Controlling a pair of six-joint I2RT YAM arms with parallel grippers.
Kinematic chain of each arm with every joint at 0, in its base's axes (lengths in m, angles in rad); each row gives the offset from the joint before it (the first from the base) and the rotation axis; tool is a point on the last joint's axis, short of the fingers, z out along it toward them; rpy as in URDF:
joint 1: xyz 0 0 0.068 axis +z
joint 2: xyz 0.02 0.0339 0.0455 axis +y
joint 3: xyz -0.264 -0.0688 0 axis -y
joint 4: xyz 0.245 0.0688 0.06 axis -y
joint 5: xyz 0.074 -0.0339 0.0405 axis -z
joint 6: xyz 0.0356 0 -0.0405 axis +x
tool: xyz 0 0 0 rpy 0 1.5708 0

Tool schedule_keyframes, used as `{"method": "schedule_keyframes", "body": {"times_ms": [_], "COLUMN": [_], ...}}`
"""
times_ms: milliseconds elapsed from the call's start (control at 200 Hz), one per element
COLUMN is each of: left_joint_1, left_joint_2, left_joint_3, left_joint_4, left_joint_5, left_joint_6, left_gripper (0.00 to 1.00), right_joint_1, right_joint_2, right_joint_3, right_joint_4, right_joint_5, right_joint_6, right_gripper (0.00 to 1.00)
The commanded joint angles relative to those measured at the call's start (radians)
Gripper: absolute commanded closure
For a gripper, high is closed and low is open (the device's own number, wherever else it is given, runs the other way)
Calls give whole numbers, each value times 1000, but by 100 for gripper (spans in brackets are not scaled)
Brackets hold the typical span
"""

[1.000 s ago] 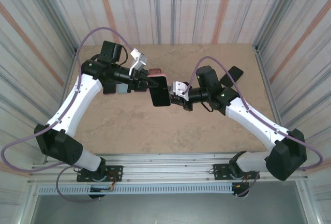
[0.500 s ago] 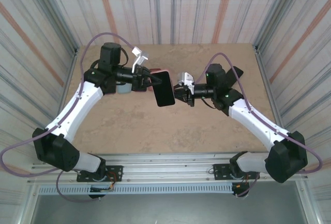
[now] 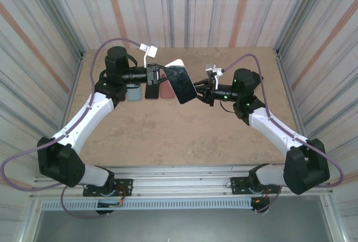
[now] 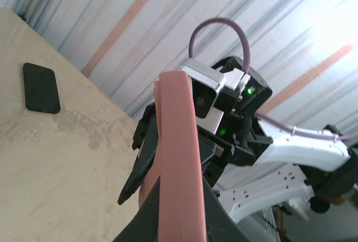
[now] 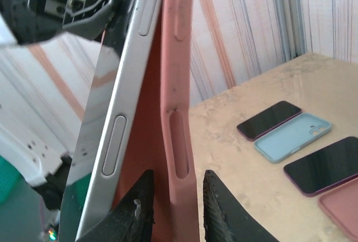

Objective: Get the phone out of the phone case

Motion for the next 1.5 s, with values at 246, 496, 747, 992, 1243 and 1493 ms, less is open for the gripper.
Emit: {"method": "schedule_keyframes", "body": {"times_ms": [246, 496, 747, 992, 1243, 1493], "left_joint_1": [-7, 5, 11, 17, 20, 25], "left_joint_2": [54, 97, 113, 120, 150, 193], "left_joint_3": [-58, -97, -120, -117, -127, -153], "left_joint_4": [300, 416, 436, 357, 365, 403], "left_joint_5": [-235, -261, -271, -284, -286, -298], "left_joint_6": [-454, -588, -620, -625, -641, -679], "left_gripper": [100, 100, 100, 93, 80, 75], "right_joint_1": [3, -16, -34, -41, -50, -49], "right_joint_2": [40, 77, 134, 161, 181, 211], "right_joint_3": [-58, -101, -110, -119, -136, -158], "right_joint_4": [332, 483, 643, 707, 677, 675], "right_joint_5": [70, 89, 100, 123, 153, 189], "right_joint_6": [583, 773, 961, 1045, 1079, 1135], "right_gripper": [73, 74, 85, 100, 100, 100]}}
